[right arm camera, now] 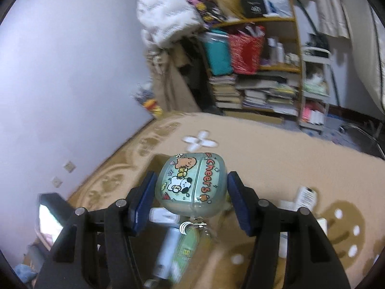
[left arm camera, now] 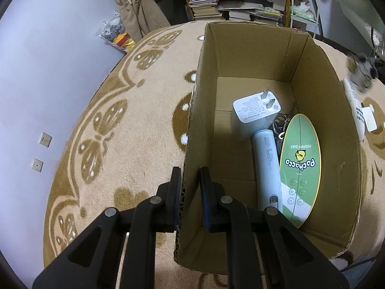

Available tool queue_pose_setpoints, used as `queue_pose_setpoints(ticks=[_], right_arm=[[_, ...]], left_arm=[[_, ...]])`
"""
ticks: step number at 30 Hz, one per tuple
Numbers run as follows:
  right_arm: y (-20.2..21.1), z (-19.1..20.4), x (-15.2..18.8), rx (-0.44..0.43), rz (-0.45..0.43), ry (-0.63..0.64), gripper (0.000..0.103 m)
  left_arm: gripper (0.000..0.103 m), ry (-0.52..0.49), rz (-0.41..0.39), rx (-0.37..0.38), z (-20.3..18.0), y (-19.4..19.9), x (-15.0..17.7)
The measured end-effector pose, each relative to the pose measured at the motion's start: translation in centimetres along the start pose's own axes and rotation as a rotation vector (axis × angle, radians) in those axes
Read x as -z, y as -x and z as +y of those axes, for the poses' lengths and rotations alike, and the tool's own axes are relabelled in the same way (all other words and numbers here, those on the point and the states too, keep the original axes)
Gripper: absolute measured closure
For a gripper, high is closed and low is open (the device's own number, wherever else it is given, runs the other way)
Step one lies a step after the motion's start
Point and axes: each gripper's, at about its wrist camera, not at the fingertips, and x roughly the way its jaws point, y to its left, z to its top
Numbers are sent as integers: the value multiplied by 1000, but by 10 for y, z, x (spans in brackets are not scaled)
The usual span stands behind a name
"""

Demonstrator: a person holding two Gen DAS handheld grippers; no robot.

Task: Organize rigid objects
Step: 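Carry the green cartoon case with the right tool into the box and release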

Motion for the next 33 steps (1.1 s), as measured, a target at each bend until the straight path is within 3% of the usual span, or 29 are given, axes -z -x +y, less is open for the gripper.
queue_pose_setpoints(ticks=[4, 10, 17, 22, 29, 31, 33], right_arm=[[-5, 24, 1, -35, 14, 43, 39], [-25, 23, 21, -71, 84, 2, 39], [-39, 18, 41, -53, 145, 6, 39], [-43, 25, 43, 12, 164, 78, 39], [-27, 25, 32, 31, 137, 113, 39], [-23, 20, 27, 45, 132, 119, 36], [-17, 10, 21, 70, 126, 108, 24]], left_arm=[[88, 3, 1, 3, -1, 0, 0], [89, 7, 2, 9, -1, 0, 0], [89, 7, 2, 10, 1, 0, 0], [89, 23, 5, 23, 3, 1, -1], [89, 10, 2, 13, 2, 1, -1], [89, 18, 5, 23, 2, -2, -2], [89, 18, 6, 22, 3, -3, -2]])
